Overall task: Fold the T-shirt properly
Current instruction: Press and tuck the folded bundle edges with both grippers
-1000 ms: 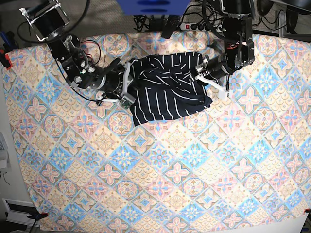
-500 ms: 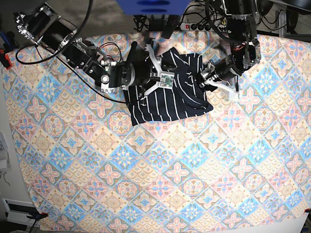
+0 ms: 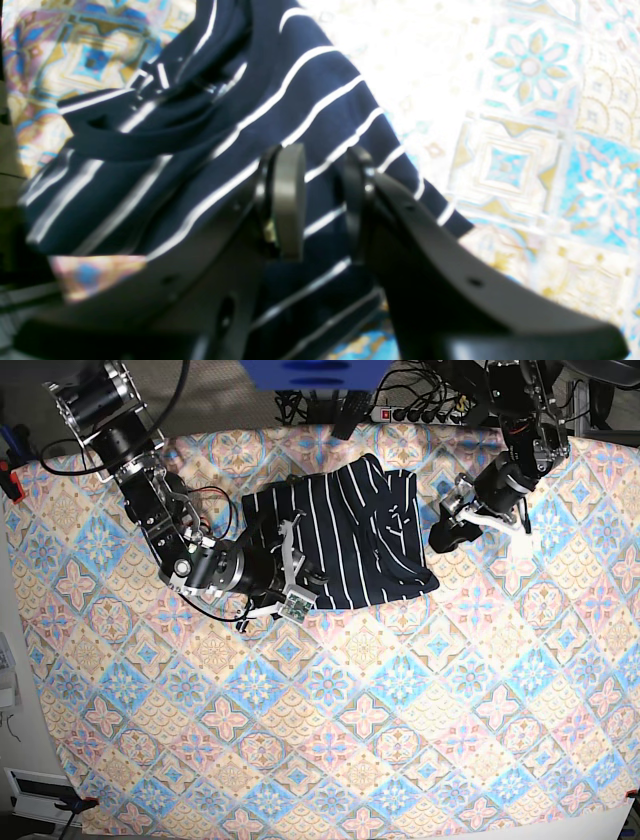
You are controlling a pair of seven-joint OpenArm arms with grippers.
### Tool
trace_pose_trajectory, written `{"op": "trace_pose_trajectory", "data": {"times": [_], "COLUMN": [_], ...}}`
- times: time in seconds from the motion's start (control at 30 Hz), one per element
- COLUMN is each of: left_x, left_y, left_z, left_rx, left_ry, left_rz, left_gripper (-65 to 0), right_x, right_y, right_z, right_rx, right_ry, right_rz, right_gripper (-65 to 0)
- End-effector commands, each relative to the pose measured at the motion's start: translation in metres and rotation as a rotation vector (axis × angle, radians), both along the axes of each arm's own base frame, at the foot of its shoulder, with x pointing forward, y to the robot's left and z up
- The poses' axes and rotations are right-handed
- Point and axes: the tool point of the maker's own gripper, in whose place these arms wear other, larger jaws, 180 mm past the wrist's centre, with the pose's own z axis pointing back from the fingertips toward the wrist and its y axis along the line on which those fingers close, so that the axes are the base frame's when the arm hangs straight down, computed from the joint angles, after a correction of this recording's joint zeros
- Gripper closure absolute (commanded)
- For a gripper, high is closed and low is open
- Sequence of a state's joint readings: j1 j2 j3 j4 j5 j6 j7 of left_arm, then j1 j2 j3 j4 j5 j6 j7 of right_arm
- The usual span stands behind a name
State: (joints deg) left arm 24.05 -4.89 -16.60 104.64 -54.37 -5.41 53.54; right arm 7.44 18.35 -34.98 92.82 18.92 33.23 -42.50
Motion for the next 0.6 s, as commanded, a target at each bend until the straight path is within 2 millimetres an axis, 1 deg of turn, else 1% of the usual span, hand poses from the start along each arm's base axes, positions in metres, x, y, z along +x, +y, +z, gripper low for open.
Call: {"op": "trace_pose_trajectory", "data": {"times": [0.0, 0.07, 0.1, 0.17, 0.2, 0.27, 0.33, 0.37, 0.4, 0.47, 0.5, 0.57], "left_x": [-0.001, -0.014, -0.016, -0.027, -0.031, -0.037, -0.041, -0.042, -0.045, -0.049, -0.050, -0.050], "left_y": [-0.012, -0.036, -0.043, -0.056, -0.062, -0.075, -0.086, -0.091, -0.097, -0.106, -0.105, -0.094], "left_z": [0.010, 0.007, 0.008, 0.004, 0.003, 0.001, 0.002, 0.002, 0.001, 0.001, -0.004, -0.018], "left_rx": [-0.006, -0.014, -0.016, -0.022, -0.028, -0.040, -0.055, -0.060, -0.067, -0.071, -0.049, 0.042], "left_ry": [-0.024, 0.002, 0.002, 0.022, 0.029, 0.041, 0.044, 0.045, 0.049, 0.055, 0.074, 0.113], "left_rz": [-0.060, -0.164, -0.193, -0.239, -0.262, -0.306, -0.334, -0.348, -0.365, -0.389, -0.385, -0.363], "left_gripper": [-34.5, -34.4, -33.7, -29.4, -26.2, -16.7, -9.1, -6.8, -5.5, -5.9, -6.0, -6.1], "right_x": [0.012, 0.016, 0.016, 0.019, 0.020, 0.023, 0.028, 0.030, 0.033, 0.039, 0.040, 0.041], "right_y": [-0.003, 0.005, 0.010, 0.012, 0.010, 0.000, 0.006, 0.012, 0.015, 0.017, 0.017, 0.016], "right_z": [0.008, 0.005, 0.003, -0.003, -0.008, -0.020, -0.020, -0.018, -0.017, -0.015, -0.014, -0.015], "right_rx": [0.011, 0.027, 0.029, -0.001, -0.029, -0.099, -0.119, -0.119, -0.123, -0.124, -0.125, -0.126], "right_ry": [-0.036, -0.042, -0.044, -0.055, -0.059, -0.072, -0.094, -0.103, -0.111, -0.117, -0.121, -0.119], "right_rz": [-0.011, -0.022, -0.023, -0.024, -0.024, -0.026, -0.022, -0.020, -0.019, -0.020, -0.021, -0.022], "right_gripper": [-13.1, -13.1, -13.0, -13.0, -13.0, -13.0, -12.7, -12.0, -10.8, -8.8, -8.4, -8.5]}}
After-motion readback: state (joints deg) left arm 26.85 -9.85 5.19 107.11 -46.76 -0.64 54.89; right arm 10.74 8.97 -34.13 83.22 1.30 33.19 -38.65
